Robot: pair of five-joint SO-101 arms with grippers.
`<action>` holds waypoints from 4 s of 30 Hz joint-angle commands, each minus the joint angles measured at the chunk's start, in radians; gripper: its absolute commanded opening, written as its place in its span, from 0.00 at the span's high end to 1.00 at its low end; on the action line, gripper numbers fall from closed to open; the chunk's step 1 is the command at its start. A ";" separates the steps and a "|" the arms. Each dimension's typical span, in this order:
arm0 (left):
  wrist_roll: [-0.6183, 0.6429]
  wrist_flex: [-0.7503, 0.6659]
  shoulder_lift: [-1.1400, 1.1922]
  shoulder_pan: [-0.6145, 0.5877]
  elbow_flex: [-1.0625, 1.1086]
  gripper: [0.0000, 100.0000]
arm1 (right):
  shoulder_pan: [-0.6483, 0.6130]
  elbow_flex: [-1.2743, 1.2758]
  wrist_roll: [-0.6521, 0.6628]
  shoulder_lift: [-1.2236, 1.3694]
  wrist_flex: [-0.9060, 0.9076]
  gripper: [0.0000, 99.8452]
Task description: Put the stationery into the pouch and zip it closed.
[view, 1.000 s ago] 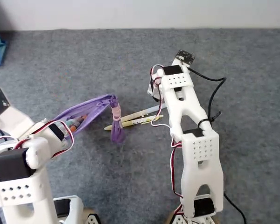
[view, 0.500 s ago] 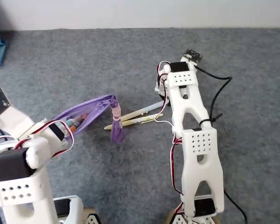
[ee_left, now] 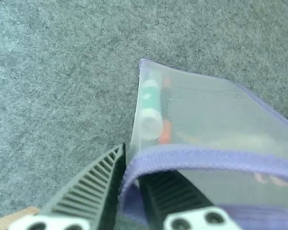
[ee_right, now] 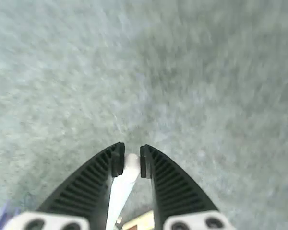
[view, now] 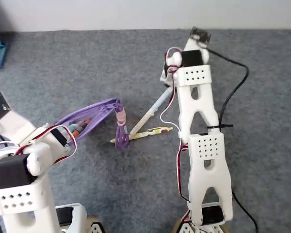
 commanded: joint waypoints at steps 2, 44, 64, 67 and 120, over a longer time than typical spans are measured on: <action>0.009 0.002 -0.015 -0.009 -0.022 0.99 | 0.031 -0.161 0.133 -0.053 0.045 0.99; 0.009 -0.011 -0.008 -0.003 -0.022 0.99 | -0.576 0.351 0.517 -1.408 -0.226 0.99; 0.009 -0.011 -0.008 -0.009 -0.022 0.99 | -0.702 0.373 0.519 -1.141 -0.294 0.99; 0.009 -0.011 -0.008 -0.009 -0.022 0.99 | -0.697 0.377 0.519 -1.118 -0.329 0.99; 0.009 -0.008 -0.015 -0.011 -0.022 0.99 | -0.206 0.899 -0.089 -0.651 0.036 0.76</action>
